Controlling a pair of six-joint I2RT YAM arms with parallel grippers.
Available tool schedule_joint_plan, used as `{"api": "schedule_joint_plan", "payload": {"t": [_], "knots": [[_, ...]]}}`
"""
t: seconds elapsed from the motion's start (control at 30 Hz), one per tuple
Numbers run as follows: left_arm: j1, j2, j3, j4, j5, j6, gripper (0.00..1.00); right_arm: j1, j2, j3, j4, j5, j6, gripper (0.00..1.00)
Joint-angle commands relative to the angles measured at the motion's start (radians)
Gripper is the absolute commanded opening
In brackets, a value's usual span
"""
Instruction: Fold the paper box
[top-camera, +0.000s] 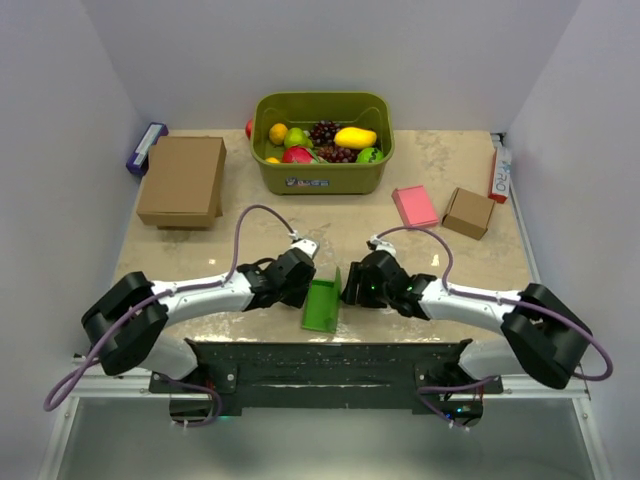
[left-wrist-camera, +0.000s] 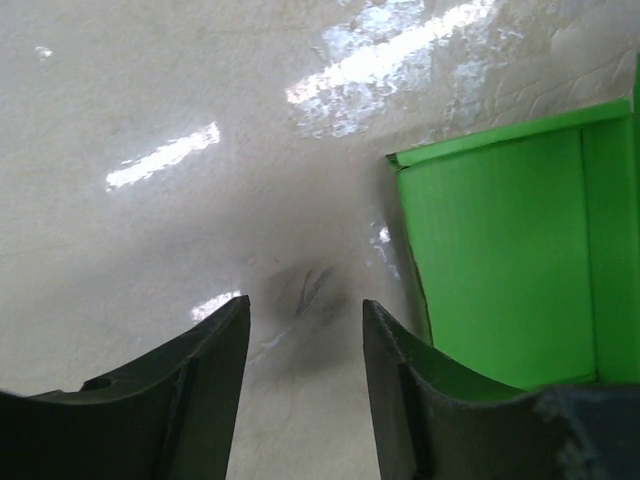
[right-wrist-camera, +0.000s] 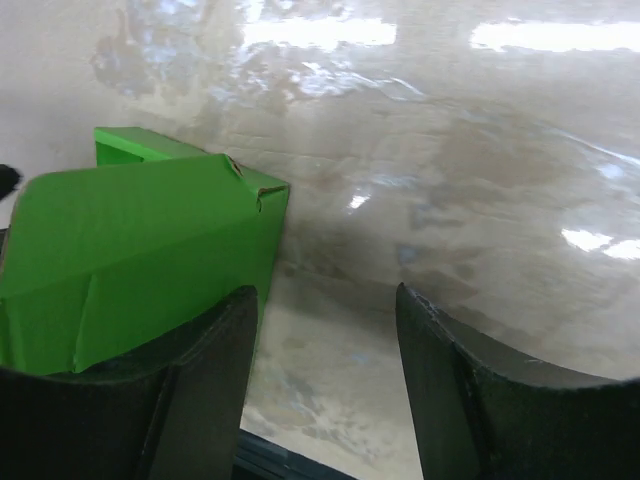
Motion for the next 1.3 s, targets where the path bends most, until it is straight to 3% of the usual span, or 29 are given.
{"api": "schedule_joint_plan", "payload": {"t": [0.0, 0.3, 0.57, 0.87, 1.07, 1.17, 1.27], "knots": [[0.004, 0.026, -0.001, 0.091, 0.079, 0.022, 0.51, 0.011, 0.081, 0.058, 0.127, -0.072, 0.019, 0.61], [0.001, -0.173, -0.128, 0.16, 0.174, -0.064, 0.52, 0.012, 0.339, 0.298, 0.234, -0.155, -0.048, 0.61], [0.003, -0.348, -0.165, 0.121, 0.13, -0.112, 0.7, -0.037, 0.453, 0.552, 0.118, -0.129, -0.157, 0.65], [0.01, -0.505, -0.083, -0.031, 0.083, -0.07, 0.91, -0.092, 0.165, 0.495, 0.043, 0.029, -0.329, 0.68], [0.05, -0.545, 0.092, -0.089, 0.204, 0.066, 1.0, -0.087, -0.148, 0.313, 0.064, -0.069, -0.368, 0.68], [0.113, -0.527, 0.206, -0.128, 0.272, 0.158, 1.0, -0.019, -0.207, 0.285, 0.012, -0.097, -0.389, 0.66], [0.222, -0.499, 0.253, -0.105, 0.394, 0.236, 1.0, 0.113, -0.164, 0.32, -0.091, 0.001, -0.415, 0.64]]}}
